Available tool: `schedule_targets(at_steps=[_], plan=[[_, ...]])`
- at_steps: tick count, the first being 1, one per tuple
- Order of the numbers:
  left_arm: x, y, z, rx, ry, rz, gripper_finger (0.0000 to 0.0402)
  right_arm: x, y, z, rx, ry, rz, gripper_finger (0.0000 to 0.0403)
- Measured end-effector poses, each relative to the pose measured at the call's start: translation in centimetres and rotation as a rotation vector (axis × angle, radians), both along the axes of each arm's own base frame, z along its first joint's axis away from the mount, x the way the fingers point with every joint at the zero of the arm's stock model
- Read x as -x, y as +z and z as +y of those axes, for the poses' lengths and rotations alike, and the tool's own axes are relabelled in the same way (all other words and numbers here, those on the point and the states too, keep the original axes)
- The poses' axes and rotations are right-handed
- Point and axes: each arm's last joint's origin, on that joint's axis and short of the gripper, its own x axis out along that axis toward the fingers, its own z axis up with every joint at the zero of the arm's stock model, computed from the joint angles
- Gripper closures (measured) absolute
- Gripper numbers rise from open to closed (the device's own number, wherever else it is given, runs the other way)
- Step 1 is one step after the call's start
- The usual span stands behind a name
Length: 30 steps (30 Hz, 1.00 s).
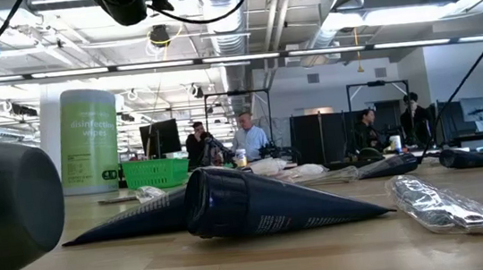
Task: Pick & Place Travel size toiletries
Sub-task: Put the cotton pack into the right red bin
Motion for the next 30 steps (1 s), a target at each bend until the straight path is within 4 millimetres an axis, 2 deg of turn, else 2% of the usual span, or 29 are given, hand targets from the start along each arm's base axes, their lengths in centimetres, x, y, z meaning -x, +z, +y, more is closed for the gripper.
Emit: schedule_targets(at_steps=[5, 10, 14, 23, 30], plan=[[-0.3, -0.5, -0.4, -0.026, -0.081, 0.070, 0.0383, 2.2, 0.6, -0.7, -0.091, -0.004, 0.007, 0.0194], [-0.8, -1.4, -0.7, -0.054, -0.159, 0.178, 0.0383, 3.0, -0.3, -1.2, -0.148, 0.006, 0.114, 0.0196], [-1.0, -2.1, -0.8, -0.068, -0.207, 0.258, 0.0383, 2.6, -1.6, -1.3, -0.190, 0.054, 0.224, 0.0204], [-1.6, -3.8, -1.7, -0.120, -0.266, 0.425, 0.0383, -0.1, -4.4, -1.2, -0.276, 0.209, 0.408, 0.0208], [-1.8, -4.9, -2.9, -0.169, -0.293, 0.515, 0.0383, -0.9, -5.5, -0.9, -0.313, 0.257, 0.486, 0.0204]])
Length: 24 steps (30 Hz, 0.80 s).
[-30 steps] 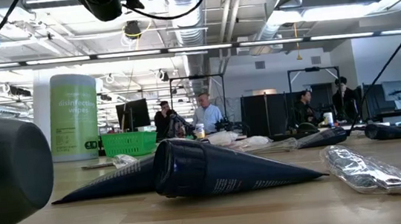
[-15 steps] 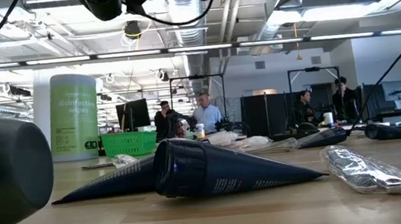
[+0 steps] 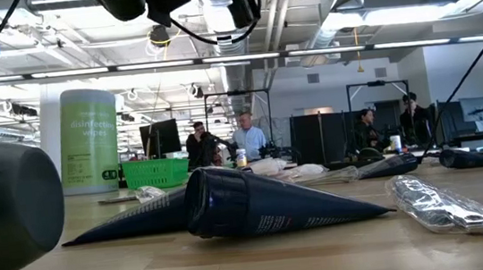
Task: Pick & Place Travel size toiletries
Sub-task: Put the cotton pack into the right red bin
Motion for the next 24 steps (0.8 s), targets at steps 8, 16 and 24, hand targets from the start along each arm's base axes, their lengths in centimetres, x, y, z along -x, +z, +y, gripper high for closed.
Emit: schedule_targets(at_steps=[8, 16, 24], plan=[[-0.1, -0.4, -0.8, -0.036, 0.003, 0.024, 0.0383, 0.0, -1.4, 0.6, 0.002, 0.041, 0.115, 0.0201], [-0.1, -0.4, -0.7, -0.044, 0.019, 0.019, 0.0383, -0.4, -1.4, 1.9, 0.027, 0.074, 0.124, 0.0200], [-0.1, -0.6, -0.7, -0.048, 0.019, 0.029, 0.0383, -1.5, -2.1, 2.4, 0.047, 0.073, 0.148, 0.0199]])
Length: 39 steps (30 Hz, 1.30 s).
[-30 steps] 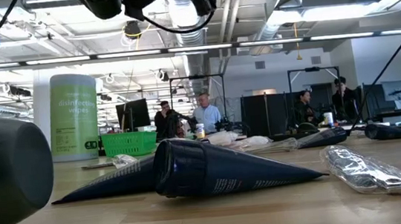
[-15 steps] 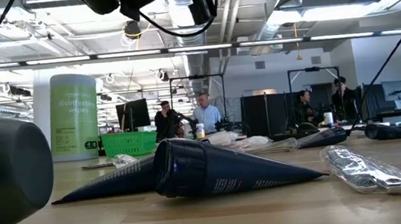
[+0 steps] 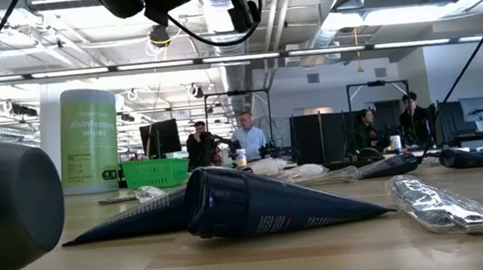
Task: Pick & Place Travel size toiletries
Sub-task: Put the cotton pack into the right red bin
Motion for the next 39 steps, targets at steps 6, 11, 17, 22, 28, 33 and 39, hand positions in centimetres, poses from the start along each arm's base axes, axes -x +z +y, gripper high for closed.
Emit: schedule_targets(at_steps=[6, 11, 17, 22, 28, 33, 39], plan=[[0.0, -0.5, 0.1, -0.017, 0.009, 0.038, 0.0383, -1.3, -0.3, 0.8, -0.004, 0.041, -0.021, 0.0191], [0.0, -0.5, 0.1, -0.019, 0.009, 0.038, 0.0383, -1.4, -0.2, 1.1, -0.008, 0.050, -0.029, 0.0182], [0.0, -0.5, 0.1, -0.022, 0.010, 0.035, 0.0383, -1.4, -0.3, 1.1, -0.009, 0.049, -0.022, 0.0179], [0.0, -0.5, 0.3, -0.034, 0.026, 0.028, 0.0383, -1.4, -0.3, 1.1, -0.008, 0.049, -0.019, 0.0179], [0.0, -0.5, 0.9, -0.041, 0.070, 0.025, 0.0383, -1.4, -0.3, 1.1, 0.004, 0.053, -0.025, 0.0179], [0.0, -0.4, 1.4, -0.051, 0.091, 0.019, 0.0383, -1.4, -0.3, 1.0, 0.018, 0.039, -0.024, 0.0179], [0.0, -0.4, 1.4, -0.060, 0.094, 0.015, 0.0383, -1.3, -0.5, 0.9, 0.039, 0.005, -0.005, 0.0194]])
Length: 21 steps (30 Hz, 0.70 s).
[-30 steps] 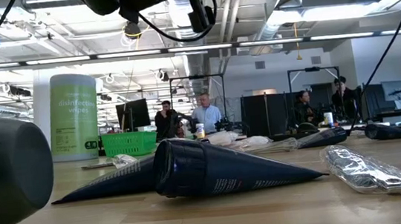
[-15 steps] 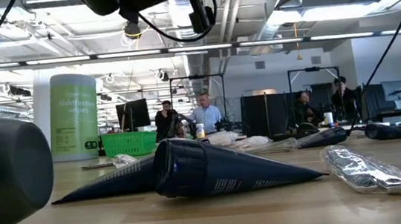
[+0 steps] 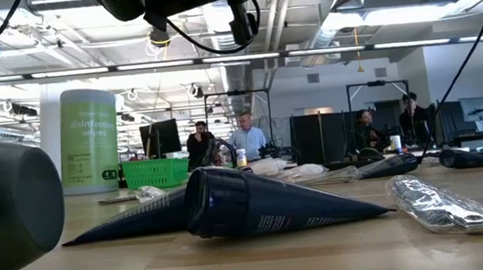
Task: Pick & Place Travel size toiletries
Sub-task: Put the cotton pack into the right red bin
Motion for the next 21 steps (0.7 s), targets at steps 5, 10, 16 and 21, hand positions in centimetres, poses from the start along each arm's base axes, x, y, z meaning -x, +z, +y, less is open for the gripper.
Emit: schedule_targets(at_steps=[5, 10, 16, 21], plan=[[0.00, 0.00, 0.00, -0.004, 0.000, -0.002, 0.0383, 0.00, -0.03, -0.05, 0.011, -0.014, 0.004, 0.0241], [0.00, 0.00, 0.00, -0.013, 0.000, -0.006, 0.0382, 0.00, -0.04, -0.04, 0.019, -0.009, 0.000, 0.0306], [0.00, 0.00, 0.00, -0.018, 0.000, -0.008, 0.0380, 0.08, -0.14, -0.03, 0.033, 0.003, 0.004, 0.0383], [0.00, 0.00, 0.00, -0.021, 0.000, -0.010, 0.0355, 0.10, -0.17, -0.03, 0.035, 0.004, 0.007, 0.0394]])
